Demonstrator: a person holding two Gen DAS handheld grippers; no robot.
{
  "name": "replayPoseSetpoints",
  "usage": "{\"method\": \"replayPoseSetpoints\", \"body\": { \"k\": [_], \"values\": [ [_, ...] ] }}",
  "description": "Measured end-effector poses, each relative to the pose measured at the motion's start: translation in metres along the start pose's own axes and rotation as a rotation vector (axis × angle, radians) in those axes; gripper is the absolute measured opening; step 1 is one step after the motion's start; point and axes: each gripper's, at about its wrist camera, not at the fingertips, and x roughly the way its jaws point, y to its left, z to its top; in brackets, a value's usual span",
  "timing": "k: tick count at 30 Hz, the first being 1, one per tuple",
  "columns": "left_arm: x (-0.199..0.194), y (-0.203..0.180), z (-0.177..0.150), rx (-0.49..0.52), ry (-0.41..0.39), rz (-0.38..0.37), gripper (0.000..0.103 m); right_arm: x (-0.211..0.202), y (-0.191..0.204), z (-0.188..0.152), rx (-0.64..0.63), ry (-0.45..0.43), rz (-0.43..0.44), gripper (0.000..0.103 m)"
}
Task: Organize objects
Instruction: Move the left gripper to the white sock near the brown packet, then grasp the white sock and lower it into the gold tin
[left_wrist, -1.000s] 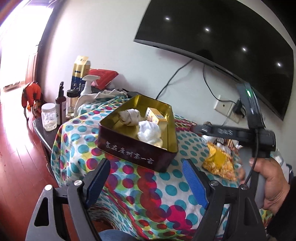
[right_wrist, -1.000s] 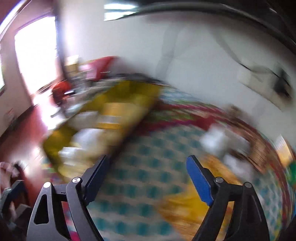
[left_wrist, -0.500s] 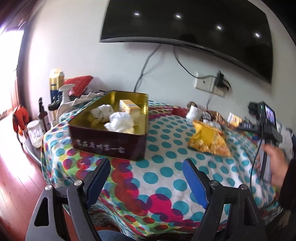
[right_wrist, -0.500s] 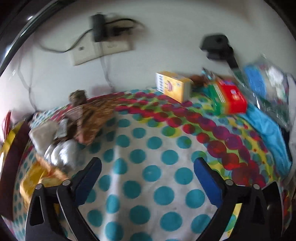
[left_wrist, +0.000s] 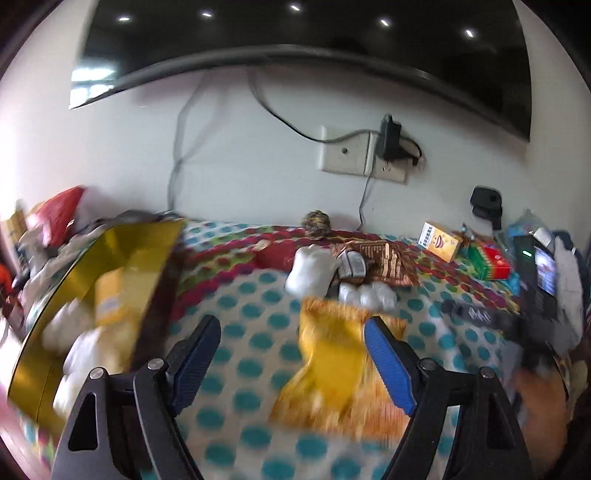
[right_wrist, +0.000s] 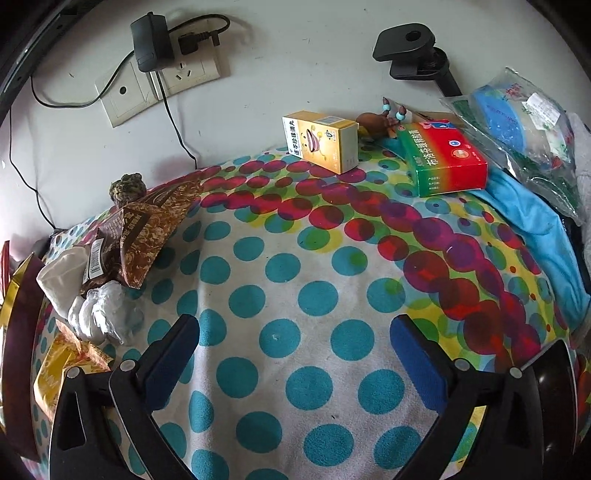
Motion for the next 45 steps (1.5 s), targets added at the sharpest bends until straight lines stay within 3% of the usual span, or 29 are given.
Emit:
{"method": "replayPoseSetpoints", "body": {
  "k": [5,8,16,23,24,27,34,45],
  "values": [
    [0.066,-0.018,0.033,0.075,0.085,0.020,0.082,-0.001,-0.002,0.000,0.010,-0.005,0.019,0.103],
    [0.102,-0.018,0.037,0.057,0.171,0.030,0.082,0.000,-0.003,0.000,0.013,0.000,0.040,0.103],
    [0.139,-0.011,0.034,0.017,0.228,0.035,0.082,0.000,-0.006,-0.001,0.033,-0.004,0.067,0.103],
    [0.153,-0.024,0.041,0.055,0.252,0.034,0.081,0.000,-0.007,0.000,0.038,-0.009,0.077,0.103],
    [0.154,-0.026,0.041,0.061,0.250,0.032,0.075,0.000,-0.007,0.000,0.038,-0.011,0.078,0.103],
    [0.155,-0.032,0.039,0.094,0.245,0.043,0.041,0.000,-0.006,-0.001,0.037,-0.010,0.078,0.103],
    [0.149,-0.032,0.038,0.097,0.213,0.035,0.032,0.001,-0.006,-0.001,0.035,-0.011,0.076,0.103],
    [0.108,-0.009,0.050,0.025,0.126,0.035,0.030,0.001,-0.005,0.000,0.031,-0.006,0.069,0.103]
  ]
}}
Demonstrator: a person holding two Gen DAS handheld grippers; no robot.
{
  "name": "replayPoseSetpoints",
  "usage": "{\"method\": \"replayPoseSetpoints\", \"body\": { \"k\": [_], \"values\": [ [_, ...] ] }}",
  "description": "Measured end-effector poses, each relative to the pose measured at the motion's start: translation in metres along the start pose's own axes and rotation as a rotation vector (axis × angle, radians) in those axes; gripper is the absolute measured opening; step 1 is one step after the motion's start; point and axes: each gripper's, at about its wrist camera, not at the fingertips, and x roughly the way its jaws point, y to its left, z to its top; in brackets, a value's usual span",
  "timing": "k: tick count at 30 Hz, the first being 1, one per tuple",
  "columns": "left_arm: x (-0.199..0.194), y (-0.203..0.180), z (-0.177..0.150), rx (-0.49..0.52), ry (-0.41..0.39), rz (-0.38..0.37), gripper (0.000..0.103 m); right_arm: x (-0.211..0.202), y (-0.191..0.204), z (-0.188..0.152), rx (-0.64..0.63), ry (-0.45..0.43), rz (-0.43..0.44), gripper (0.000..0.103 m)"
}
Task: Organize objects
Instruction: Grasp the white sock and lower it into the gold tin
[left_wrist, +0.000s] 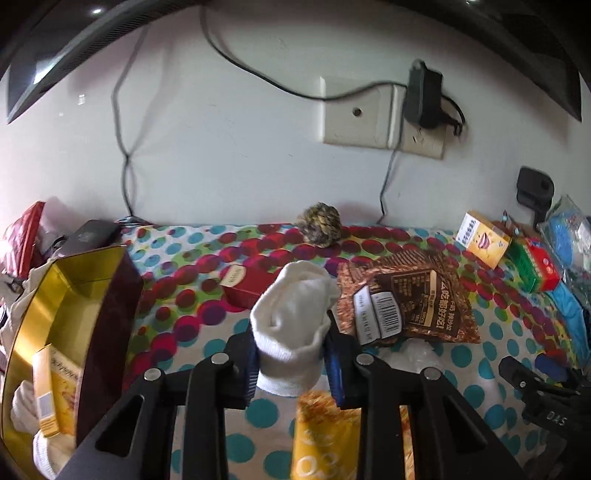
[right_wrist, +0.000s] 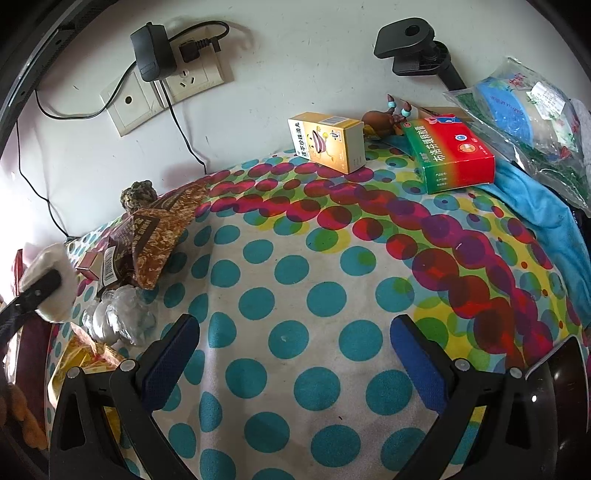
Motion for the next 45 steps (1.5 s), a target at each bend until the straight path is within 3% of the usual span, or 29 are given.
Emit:
{"method": "replayPoseSetpoints", "body": {
  "k": [7,16,23,35,39,44,45],
  "values": [
    [-0.039,0.053,-0.007,-0.099,-0.051,0.106,0.030,0.000,0.001,0.000,-0.004,0.002,0.003,0.103],
    [-0.061,0.129,-0.009,-0.190,-0.056,0.204,0.030,0.000,0.001,0.000,-0.003,0.006,0.008,0.103],
    [-0.028,0.185,0.003,-0.284,0.085,0.282,0.030,0.001,0.001,-0.001,-0.004,0.006,0.007,0.103],
    [0.003,0.192,0.006,-0.264,0.159,0.316,0.030,0.001,0.001,-0.001,-0.005,0.005,0.006,0.103],
    [0.018,0.198,-0.001,-0.305,0.250,0.273,0.045,0.001,0.001,-0.001,-0.005,0.005,0.007,0.103],
    [-0.038,0.192,0.009,-0.279,0.029,0.317,0.062,0.000,0.001,-0.002,-0.003,0.004,0.007,0.103],
    [-0.055,0.190,0.012,-0.273,-0.018,0.304,0.071,0.000,0.001,-0.002,-0.003,0.004,0.006,0.103]
  ]
}}
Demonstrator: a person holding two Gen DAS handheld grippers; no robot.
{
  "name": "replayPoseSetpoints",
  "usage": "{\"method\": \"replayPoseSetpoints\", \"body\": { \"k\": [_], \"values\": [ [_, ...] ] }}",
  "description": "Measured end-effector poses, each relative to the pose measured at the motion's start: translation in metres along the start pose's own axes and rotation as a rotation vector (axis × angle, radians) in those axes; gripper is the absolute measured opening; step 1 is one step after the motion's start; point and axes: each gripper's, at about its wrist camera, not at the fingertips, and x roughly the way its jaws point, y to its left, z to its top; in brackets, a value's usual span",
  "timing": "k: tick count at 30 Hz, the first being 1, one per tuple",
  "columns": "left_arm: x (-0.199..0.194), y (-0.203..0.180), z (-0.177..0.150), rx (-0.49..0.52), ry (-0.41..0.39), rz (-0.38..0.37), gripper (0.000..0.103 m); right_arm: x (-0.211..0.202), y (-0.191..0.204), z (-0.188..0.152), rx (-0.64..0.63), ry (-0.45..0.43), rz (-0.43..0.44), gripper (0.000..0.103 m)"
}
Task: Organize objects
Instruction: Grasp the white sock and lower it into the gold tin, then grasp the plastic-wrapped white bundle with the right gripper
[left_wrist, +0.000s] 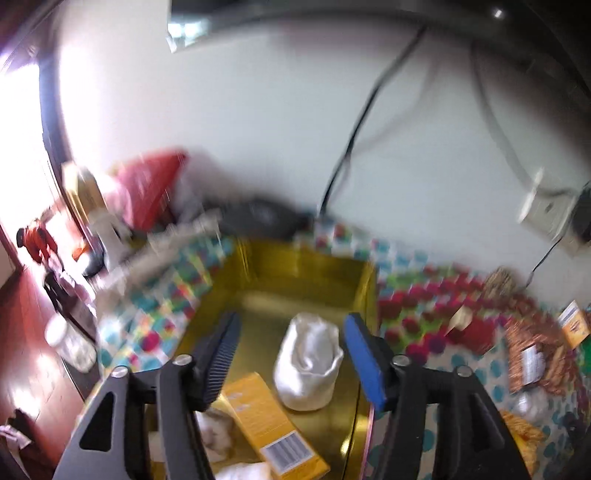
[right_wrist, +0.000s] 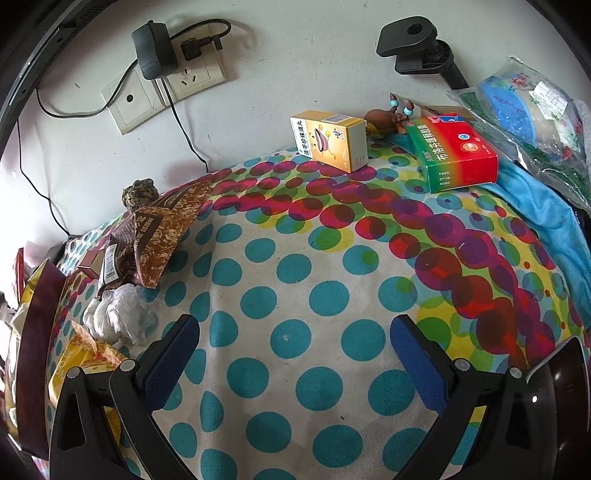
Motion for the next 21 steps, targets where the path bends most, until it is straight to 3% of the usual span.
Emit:
{"method": "replayPoseSetpoints", "body": {
  "k": [3,4,6,10,13,16,21],
  "values": [
    [-0.070,0.004,-0.005,-0.004,-0.152,-0.116,0.077,0.001,0.001,0.000,-0.005,0.003,-0.007,0.103],
    [-0.093,0.002,-0.014,0.021,-0.187,-0.144,0.083,0.001,0.001,0.000,-0.006,0.003,-0.007,0.103],
    [-0.127,-0.003,-0.039,0.066,-0.224,-0.164,0.084,0.001,0.001,0.000,-0.007,0.006,0.000,0.103],
    [-0.163,-0.017,-0.119,0.114,-0.165,-0.236,0.084,0.001,0.003,0.000,-0.024,0.014,0.006,0.103],
    [-0.172,-0.032,-0.195,0.171,-0.073,-0.296,0.084,0.002,0.007,-0.001,-0.051,0.022,0.000,0.103],
    [-0.175,-0.033,-0.247,0.222,-0.013,-0.354,0.084,-0.002,0.016,-0.003,-0.096,0.016,0.021,0.103],
    [-0.171,-0.018,-0.270,0.220,0.003,-0.376,0.084,-0.003,0.048,0.000,-0.131,0.054,0.102,0.103]
  ]
}}
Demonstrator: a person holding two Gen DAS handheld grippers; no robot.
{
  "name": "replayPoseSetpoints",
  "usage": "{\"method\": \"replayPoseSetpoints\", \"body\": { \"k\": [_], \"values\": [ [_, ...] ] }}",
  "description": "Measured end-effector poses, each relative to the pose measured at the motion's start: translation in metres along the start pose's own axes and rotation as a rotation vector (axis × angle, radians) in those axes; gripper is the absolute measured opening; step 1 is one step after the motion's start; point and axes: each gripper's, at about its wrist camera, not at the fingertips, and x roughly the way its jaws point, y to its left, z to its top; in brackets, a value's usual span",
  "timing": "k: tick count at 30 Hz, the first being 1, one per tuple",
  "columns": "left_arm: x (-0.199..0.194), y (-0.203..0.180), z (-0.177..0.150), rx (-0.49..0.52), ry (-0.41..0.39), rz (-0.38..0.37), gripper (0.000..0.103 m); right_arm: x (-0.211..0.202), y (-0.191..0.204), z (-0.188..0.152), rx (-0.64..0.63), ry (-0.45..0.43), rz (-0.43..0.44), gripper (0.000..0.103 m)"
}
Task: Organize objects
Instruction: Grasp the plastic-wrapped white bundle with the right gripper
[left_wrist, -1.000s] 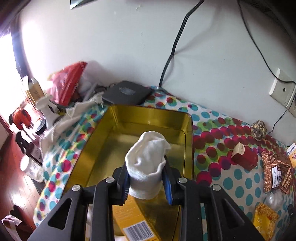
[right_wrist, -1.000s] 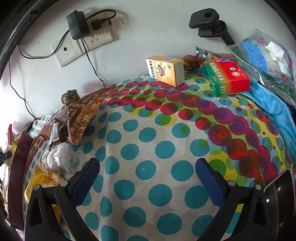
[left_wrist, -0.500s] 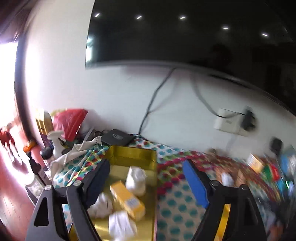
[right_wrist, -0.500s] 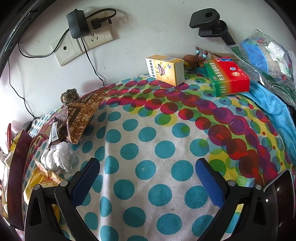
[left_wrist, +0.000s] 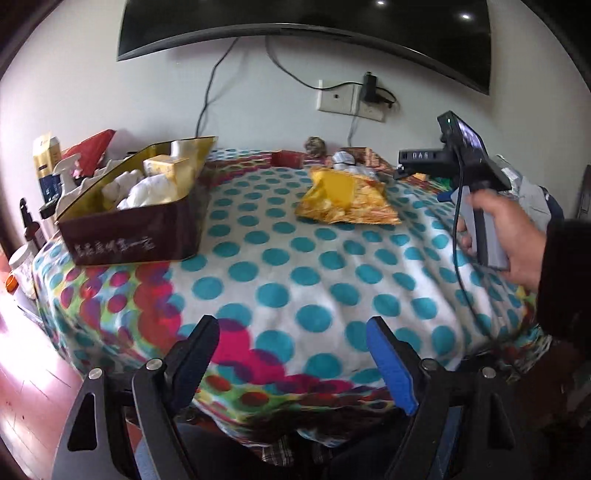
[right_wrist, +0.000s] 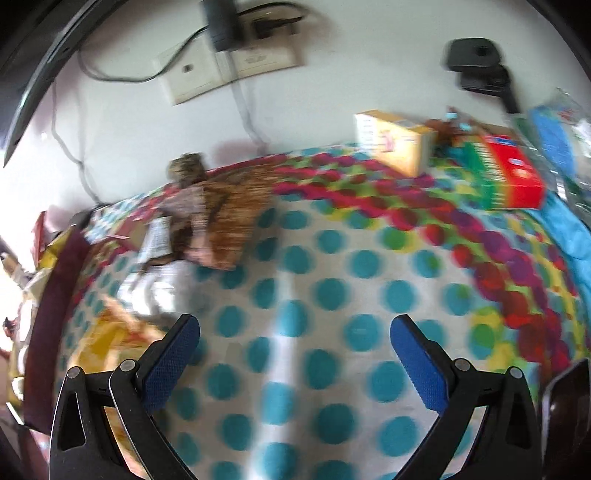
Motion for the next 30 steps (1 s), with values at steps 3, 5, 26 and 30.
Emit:
{"method": "replayPoseSetpoints", "body": {
  "k": [3,5,26,30],
  "values": [
    [0.003,0.012,0.002,-0.055,0.009,-0.016,0.084,0.011,0.028,0.006,-0.011,0.054,0.046,0.103],
    [0.004,0.015,0.002,-0.067,0.012,-0.021,0.084,0.022,0.047,0.010,-0.001,0.092,0.047,0.103],
    [-0.005,0.015,0.004,-0.070,-0.010,-0.009,0.084,0.015,0.053,0.004,-0.077,-0.011,-0.021,0.048],
    [-0.003,0.012,0.001,-0.057,-0.003,0.002,0.084,0.000,0.023,0.001,-0.050,-0.028,-0.050,0.048]
  ]
}}
